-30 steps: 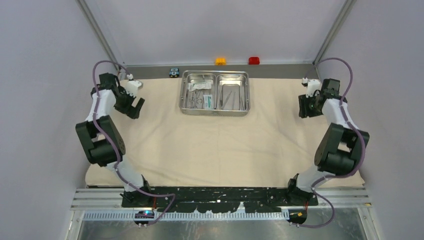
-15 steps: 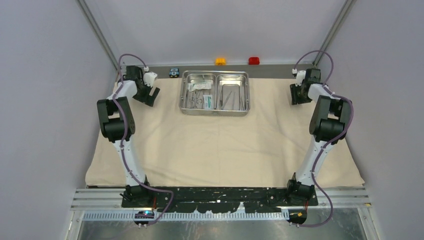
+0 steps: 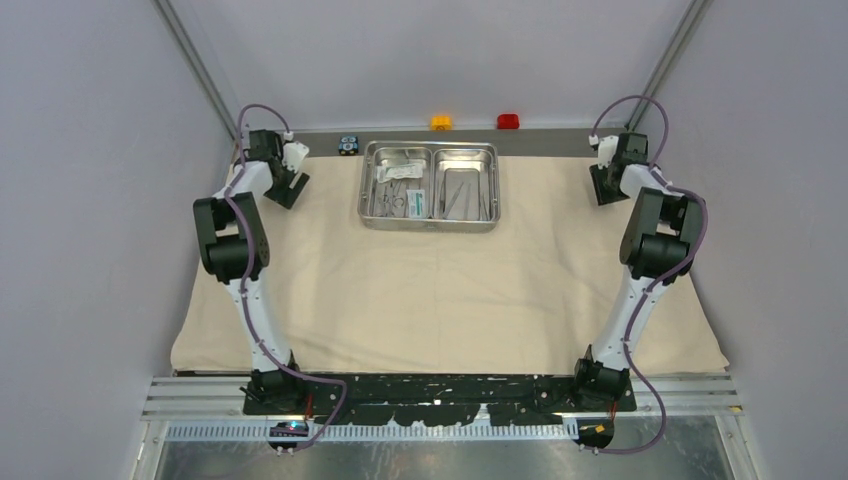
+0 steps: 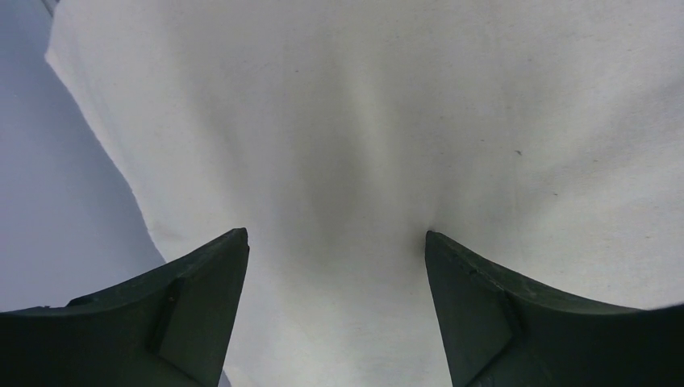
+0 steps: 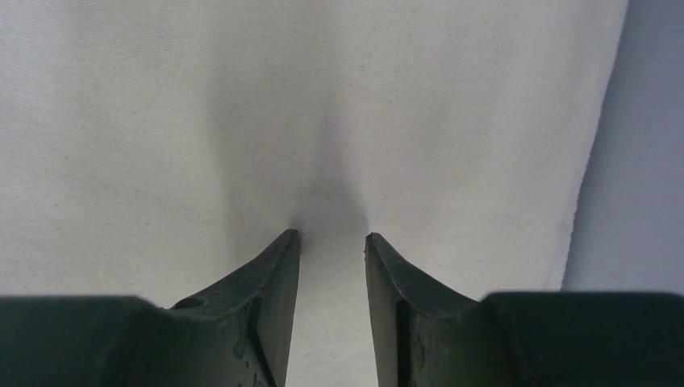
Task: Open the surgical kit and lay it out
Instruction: Smooth out the surgical kit at the center of the board.
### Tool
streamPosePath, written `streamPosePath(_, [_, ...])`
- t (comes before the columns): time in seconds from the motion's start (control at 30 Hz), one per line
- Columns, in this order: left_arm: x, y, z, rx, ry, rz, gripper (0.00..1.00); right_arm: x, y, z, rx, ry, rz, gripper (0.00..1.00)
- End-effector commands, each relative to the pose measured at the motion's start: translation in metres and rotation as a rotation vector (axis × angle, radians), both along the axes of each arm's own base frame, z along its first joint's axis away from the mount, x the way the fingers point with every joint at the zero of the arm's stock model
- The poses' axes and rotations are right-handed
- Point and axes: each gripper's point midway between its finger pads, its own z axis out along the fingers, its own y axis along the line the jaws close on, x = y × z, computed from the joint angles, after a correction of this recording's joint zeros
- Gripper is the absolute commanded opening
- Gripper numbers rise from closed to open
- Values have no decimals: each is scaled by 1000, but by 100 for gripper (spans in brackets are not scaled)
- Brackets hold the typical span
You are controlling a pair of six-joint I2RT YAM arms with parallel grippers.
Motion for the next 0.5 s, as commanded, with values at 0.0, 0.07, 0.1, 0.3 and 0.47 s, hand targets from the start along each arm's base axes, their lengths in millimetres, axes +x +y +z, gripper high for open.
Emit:
streamPosePath(0.0, [-38, 47, -59, 115, 179, 54, 82, -34, -34, -36, -83, 160, -36, 41])
streamPosePath(0.07, [-44, 56, -63, 125, 189, 64, 81, -44, -43, -38, -92, 177, -45, 40])
streamPosePath(0.1, [-47, 60, -65, 127, 193, 68, 81, -49, -49, -39, -93, 184, -54, 40])
streamPosePath(0.3, [-62, 84, -77, 146, 219, 90, 78, -72, -81, -49, -86, 218, -110, 39])
streamPosePath(0.47, [-63, 99, -74, 138, 198, 133, 77, -69, -91, -45, -86, 200, -134, 38])
